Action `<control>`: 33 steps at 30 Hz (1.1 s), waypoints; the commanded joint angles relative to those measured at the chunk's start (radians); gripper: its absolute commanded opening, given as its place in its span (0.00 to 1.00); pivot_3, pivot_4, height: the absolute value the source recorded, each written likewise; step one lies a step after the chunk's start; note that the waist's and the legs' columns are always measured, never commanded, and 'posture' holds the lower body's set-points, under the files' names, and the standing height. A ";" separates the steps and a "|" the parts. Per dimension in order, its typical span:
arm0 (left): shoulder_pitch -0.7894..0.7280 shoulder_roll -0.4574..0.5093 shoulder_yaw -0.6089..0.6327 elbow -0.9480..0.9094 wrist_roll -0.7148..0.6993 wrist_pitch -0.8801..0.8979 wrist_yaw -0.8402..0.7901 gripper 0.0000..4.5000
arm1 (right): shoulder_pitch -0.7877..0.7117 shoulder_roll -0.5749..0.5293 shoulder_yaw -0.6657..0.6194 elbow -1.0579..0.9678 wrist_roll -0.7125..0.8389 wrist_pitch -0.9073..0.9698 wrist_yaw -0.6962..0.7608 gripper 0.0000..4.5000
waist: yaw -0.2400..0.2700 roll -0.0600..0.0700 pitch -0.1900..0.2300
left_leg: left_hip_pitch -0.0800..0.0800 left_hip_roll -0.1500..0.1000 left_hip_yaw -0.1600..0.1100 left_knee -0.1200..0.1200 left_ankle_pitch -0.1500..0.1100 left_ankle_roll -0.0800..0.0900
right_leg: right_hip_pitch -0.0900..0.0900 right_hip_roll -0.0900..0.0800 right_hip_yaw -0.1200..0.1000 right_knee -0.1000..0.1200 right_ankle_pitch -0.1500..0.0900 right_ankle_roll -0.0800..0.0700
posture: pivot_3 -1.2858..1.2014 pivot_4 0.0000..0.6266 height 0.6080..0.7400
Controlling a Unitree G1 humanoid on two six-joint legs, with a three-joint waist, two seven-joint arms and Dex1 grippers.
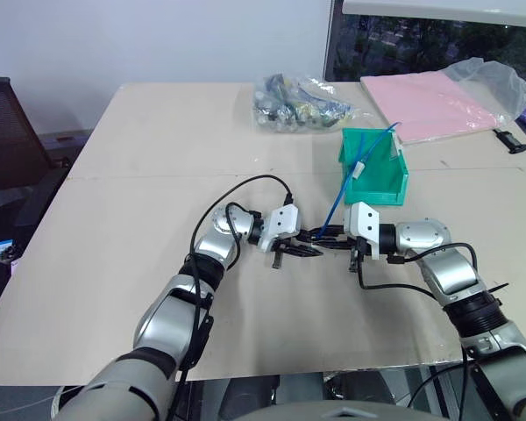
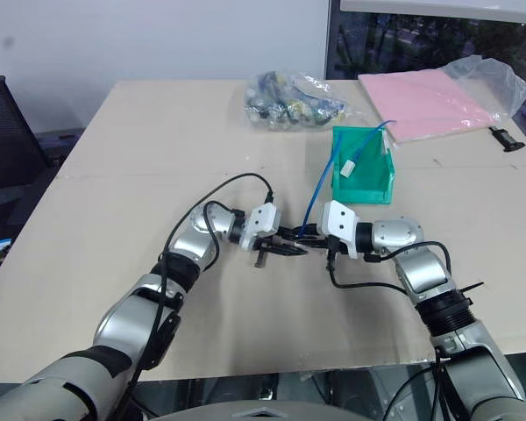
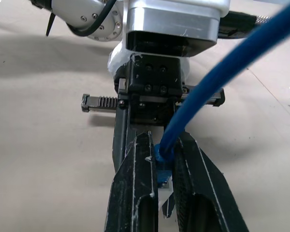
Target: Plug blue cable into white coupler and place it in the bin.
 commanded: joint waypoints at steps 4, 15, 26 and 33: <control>0.029 -0.034 -0.033 -0.006 0.025 0.004 -0.038 0.12 | 0.076 0.076 -0.021 -0.051 0.130 0.235 -0.051 0.00 | 0.000 -0.001 -0.011 | 0.000 0.000 -0.001 -0.001 0.000 0.000 | 0.001 0.000 -0.001 0.000 0.000 0.000 | 0.52 0.24 1.00; 0.072 -0.014 0.006 -0.156 0.017 0.126 0.074 0.95 | 0.013 0.037 -0.109 -0.185 0.231 0.381 -0.043 0.00 | 0.004 0.005 -0.006 | -0.005 0.001 -0.004 0.000 0.000 0.000 | -0.003 -0.001 -0.002 0.000 0.000 0.000 | 0.52 0.24 1.00; 0.263 0.089 0.174 -1.088 -0.201 0.917 0.432 0.99 | -0.296 -0.115 -0.295 -0.009 0.366 0.711 -0.076 0.00 | -0.008 0.007 0.010 | -0.007 0.004 -0.005 0.000 0.000 0.000 | -0.006 0.000 -0.002 0.002 0.000 0.000 | 0.52 0.24 1.00; 0.202 0.059 0.201 -1.321 -0.230 1.265 0.709 0.99 | -0.630 -0.147 -0.252 0.565 0.253 0.653 0.052 0.00 | -0.003 0.007 0.011 | -0.007 0.002 -0.004 0.000 0.000 0.000 | -0.006 0.000 -0.001 0.000 0.000 0.000 | 0.52 0.24 1.00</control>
